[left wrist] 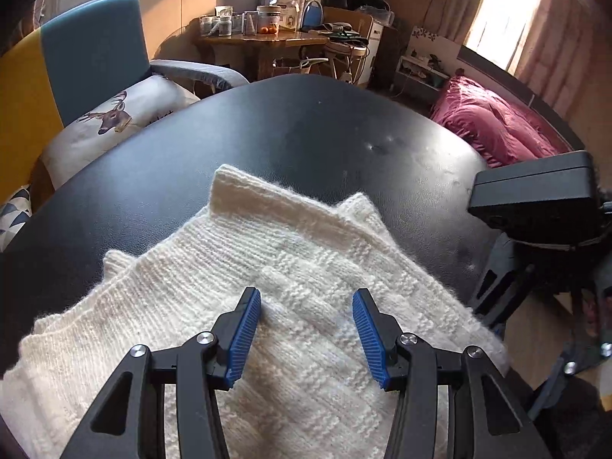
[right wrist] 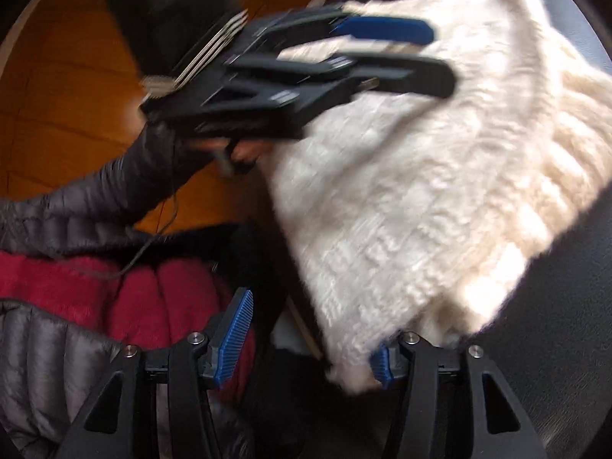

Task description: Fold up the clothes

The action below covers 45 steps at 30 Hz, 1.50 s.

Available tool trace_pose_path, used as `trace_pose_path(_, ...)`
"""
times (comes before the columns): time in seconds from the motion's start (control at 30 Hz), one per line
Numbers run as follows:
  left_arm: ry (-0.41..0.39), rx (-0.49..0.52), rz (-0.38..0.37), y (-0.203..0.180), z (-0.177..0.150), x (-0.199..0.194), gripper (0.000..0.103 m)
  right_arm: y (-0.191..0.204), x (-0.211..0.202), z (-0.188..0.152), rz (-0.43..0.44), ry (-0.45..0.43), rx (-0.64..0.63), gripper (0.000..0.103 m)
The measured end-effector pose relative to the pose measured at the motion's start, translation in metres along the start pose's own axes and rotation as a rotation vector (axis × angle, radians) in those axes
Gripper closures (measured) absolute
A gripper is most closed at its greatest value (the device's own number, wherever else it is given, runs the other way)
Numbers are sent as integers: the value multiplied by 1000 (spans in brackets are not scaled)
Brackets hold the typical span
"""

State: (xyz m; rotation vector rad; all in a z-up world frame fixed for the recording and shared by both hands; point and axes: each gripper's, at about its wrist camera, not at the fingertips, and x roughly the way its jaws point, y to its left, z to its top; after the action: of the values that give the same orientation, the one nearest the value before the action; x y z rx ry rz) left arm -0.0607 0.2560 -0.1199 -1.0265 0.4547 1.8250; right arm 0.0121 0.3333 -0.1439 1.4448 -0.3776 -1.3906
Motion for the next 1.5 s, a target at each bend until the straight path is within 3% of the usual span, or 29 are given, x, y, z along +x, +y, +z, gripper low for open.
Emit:
trace_pose_path(0.1,12,-2,-6,-7,-9,13,47,3,24,-10,-38,135,-1,51)
trace_pose_path(0.2,-26,-18,8,-13,-17,19,45,-5,20,-18,-17,60,37,60)
trace_pose_path(0.37,-41,-40,1,-12,-17,15,45,-3,8,-35,-41,-74,104,60)
trace_pose_path(0.47,-61,-132,-44,0,-13,-1,45,11,-16,-48,-147,-160,127,52)
trace_pose_path(0.57,-123,-198,-41,14,-15,-26,45,29,-56,-57,-262,-292,149,51)
trace_pose_path(0.7,-171,-226,15,30,-24,-48,44,46,-104,-37,-493,-557,182,51)
trace_pose_path(0.77,-160,-242,33,35,-30,-49,44,40,-110,-14,-582,-634,230,51)
trace_pose_path(0.97,-164,-159,69,26,-41,-52,44,6,-91,55,-804,-532,232,55)
trace_pose_path(1.03,-162,-134,72,24,-42,-51,44,-11,-82,66,-838,-485,246,75)
trace_pose_path(1.07,-157,-123,85,23,-41,-48,44,-15,-76,68,-841,-474,245,98)
trace_pose_path(1.13,-144,-101,111,23,-39,-42,46,-15,-68,74,-908,-436,224,97)
trace_pose_path(1.2,-141,-89,140,27,-32,-36,66,-11,-67,79,-987,-406,185,98)
trace_pose_path(1.27,-157,-120,162,36,-24,-29,68,-5,-70,75,-1038,-403,176,98)
trace_pose_path(1.37,-85,-211,129,55,-21,3,68,-25,-71,63,-1032,-393,249,98)
trace_pose_path(1.43,-50,-216,109,56,-21,17,67,-38,-71,55,-1027,-386,297,98)
trace_pose_path(1.5,-45,-222,110,54,-21,19,66,-45,-76,47,-992,-439,328,98)
